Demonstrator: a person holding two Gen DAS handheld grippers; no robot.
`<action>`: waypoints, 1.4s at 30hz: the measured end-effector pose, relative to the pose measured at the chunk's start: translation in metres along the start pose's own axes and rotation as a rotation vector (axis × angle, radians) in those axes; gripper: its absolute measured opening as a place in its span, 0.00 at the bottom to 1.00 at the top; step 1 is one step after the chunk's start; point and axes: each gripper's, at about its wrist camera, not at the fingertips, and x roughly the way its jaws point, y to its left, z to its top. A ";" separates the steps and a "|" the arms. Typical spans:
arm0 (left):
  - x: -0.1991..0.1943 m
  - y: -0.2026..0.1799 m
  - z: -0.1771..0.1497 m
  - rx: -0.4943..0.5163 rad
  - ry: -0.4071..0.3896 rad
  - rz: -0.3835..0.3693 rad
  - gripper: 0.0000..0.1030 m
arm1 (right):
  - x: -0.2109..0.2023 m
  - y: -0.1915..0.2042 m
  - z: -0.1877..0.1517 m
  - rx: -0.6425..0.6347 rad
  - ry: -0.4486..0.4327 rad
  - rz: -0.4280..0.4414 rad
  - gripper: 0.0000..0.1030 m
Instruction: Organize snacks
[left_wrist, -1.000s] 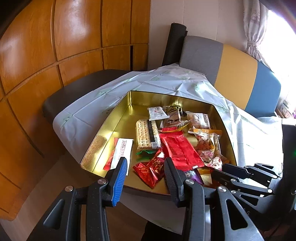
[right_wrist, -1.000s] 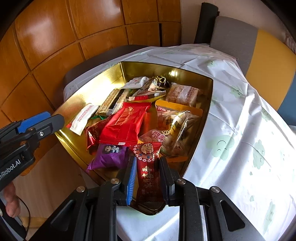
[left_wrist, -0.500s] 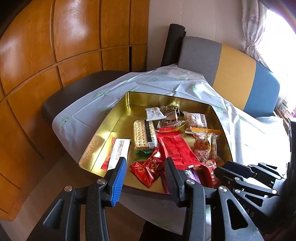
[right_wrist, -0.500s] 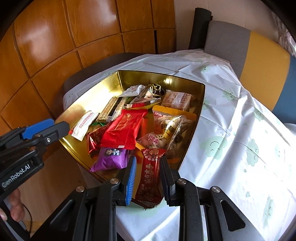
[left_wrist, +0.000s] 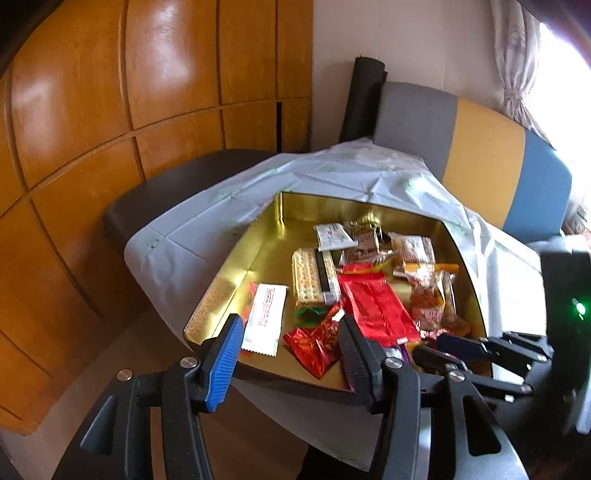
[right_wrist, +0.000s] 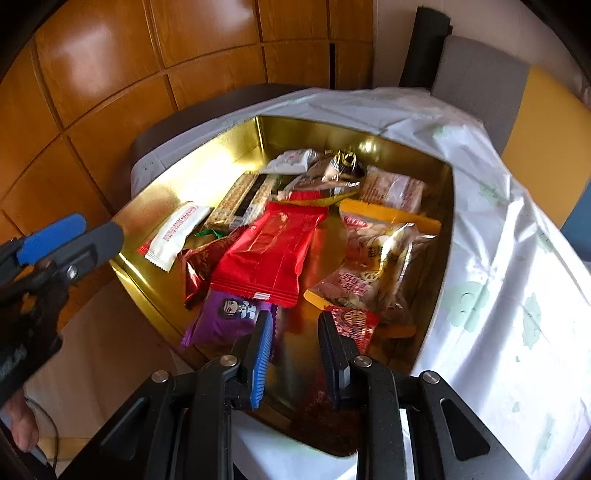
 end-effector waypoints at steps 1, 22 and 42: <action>-0.001 0.000 0.000 -0.004 -0.007 0.001 0.53 | -0.005 0.000 -0.001 0.007 -0.015 -0.008 0.26; -0.036 -0.029 -0.005 0.037 -0.141 0.024 0.69 | -0.070 -0.021 -0.028 0.227 -0.227 -0.152 0.81; -0.034 -0.022 -0.005 0.004 -0.136 0.051 0.69 | -0.069 -0.020 -0.035 0.226 -0.217 -0.170 0.82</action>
